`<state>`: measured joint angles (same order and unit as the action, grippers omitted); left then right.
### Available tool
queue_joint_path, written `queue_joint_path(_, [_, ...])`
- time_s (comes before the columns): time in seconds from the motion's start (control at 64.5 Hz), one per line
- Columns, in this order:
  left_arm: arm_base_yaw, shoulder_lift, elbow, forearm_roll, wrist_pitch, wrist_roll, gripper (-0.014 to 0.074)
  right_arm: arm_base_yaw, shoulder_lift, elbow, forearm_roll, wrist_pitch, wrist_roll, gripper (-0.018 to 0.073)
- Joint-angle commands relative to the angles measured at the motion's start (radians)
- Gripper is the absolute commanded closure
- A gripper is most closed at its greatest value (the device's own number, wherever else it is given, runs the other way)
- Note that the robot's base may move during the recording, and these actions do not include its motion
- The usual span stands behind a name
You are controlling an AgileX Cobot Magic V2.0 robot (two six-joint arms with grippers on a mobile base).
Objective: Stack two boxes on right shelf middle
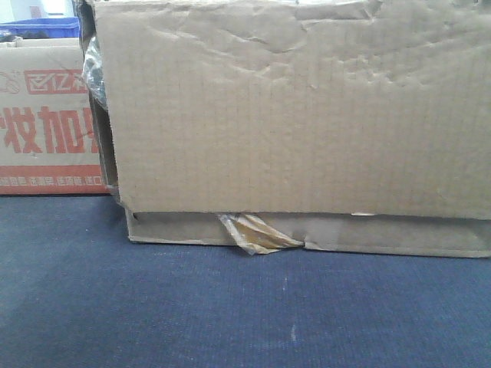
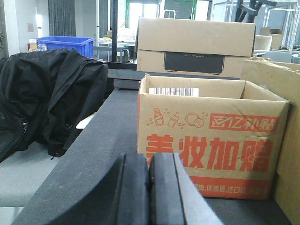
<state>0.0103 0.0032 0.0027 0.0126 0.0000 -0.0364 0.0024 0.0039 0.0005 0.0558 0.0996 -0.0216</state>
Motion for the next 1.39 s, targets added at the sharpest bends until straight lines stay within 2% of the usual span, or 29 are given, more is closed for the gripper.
queue_joint_path(0.0, [-0.004,-0.003,-0.003,-0.004,-0.017,0.0,0.0707,-0.008,-0.004,-0.001,-0.006,-0.018,0.0,0.0713])
queue_joint_path(0.635, [-0.004,-0.003,-0.003,-0.004,-0.017,0.0,0.0707,-0.008,-0.004,-0.001,-0.006,-0.028,0.0,0.0713])
queue_joint_path(0.883, [-0.004,-0.003,-0.003,-0.005,-0.066,0.0,0.0707,-0.008,-0.004,-0.001,-0.006,-0.067,0.0,0.0713])
queue_joint_path(0.945, [-0.004,-0.003,-0.003,-0.013,-0.108,0.0,0.0707,-0.008,-0.004,-0.001,-0.006,-0.091,0.0,0.0713])
queue_joint_path(1.038, [-0.004,-0.003,-0.003,-0.013,-0.236,0.0,0.0707,-0.008,-0.004,-0.001,-0.006,-0.133,0.0,0.0713])
queue_joint_path(1.1, [-0.004,-0.003,-0.023,-0.013,-0.258,0.0,0.0707,-0.008,-0.004,-0.046,-0.006,-0.129,0.0,0.0713])
queue_joint_path(1.286, [-0.004,-0.003,-0.264,0.028,-0.086,0.0,0.0707,-0.008,-0.004,-0.273,-0.006,-0.1,0.0,0.0713])
queue_joint_path(1.379, [-0.004,0.048,-0.43,0.038,0.041,0.0,0.0707,-0.008,0.029,-0.428,-0.006,0.0,0.0,0.0713])
